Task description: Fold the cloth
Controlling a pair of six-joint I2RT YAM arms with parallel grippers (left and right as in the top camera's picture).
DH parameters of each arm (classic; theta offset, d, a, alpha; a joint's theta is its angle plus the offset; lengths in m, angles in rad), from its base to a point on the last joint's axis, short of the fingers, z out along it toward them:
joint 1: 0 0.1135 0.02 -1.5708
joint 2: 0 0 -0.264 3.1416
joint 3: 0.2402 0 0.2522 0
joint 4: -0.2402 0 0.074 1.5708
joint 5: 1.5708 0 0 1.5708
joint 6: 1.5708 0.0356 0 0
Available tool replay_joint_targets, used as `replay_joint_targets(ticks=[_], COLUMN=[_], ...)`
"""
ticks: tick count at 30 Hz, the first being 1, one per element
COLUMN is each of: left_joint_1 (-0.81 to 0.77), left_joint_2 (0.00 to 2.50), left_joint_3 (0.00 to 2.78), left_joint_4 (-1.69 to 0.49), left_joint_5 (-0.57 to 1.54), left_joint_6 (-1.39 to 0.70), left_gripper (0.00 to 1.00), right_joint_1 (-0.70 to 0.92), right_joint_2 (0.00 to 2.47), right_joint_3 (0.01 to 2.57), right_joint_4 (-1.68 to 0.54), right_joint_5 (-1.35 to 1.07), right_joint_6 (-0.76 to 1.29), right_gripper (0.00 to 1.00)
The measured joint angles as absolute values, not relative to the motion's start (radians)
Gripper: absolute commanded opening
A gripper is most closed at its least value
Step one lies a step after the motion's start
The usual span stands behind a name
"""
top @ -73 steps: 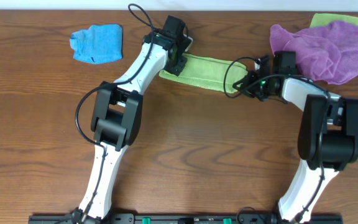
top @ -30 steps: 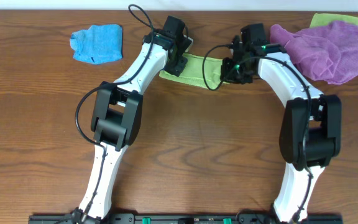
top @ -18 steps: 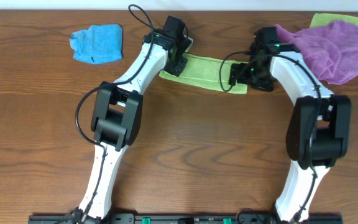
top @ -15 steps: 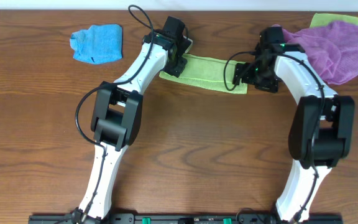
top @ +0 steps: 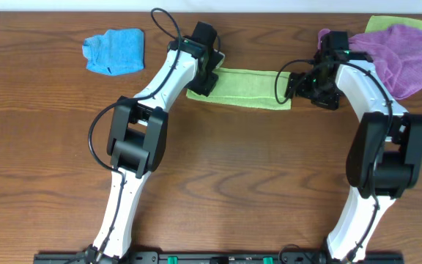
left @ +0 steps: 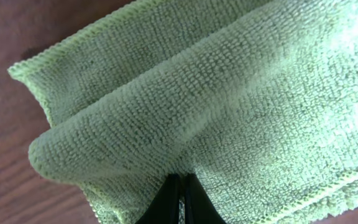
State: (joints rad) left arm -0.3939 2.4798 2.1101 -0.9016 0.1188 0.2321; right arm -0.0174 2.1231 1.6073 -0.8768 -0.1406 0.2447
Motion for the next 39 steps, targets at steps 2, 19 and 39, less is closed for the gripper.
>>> replay_joint_targets(ticks=[2, 19, 39], left_joint_1=[-0.393, -0.394, -0.394], left_joint_2=[2.48, 2.48, 2.48], left_joint_3=[2.11, 2.11, 2.11], left_joint_4=[-0.913, -0.901, -0.89], left_joint_5=[0.119, 0.116, 0.116], left_joint_6=[0.232, 0.217, 0.214], left_gripper=[0.06, 0.06, 0.06], right_joint_1=[-0.017, -0.083, -0.141], right_joint_2=[2.123, 2.123, 2.123], right_joint_3=[1.607, 1.608, 1.359], right_joint_4=[-0.877, -0.712, -0.473], right_joint_5=[-0.141, -0.398, -0.79], right_joint_6=[0.245, 0.244, 0.175], right_gripper=[0.99, 0.99, 0.99])
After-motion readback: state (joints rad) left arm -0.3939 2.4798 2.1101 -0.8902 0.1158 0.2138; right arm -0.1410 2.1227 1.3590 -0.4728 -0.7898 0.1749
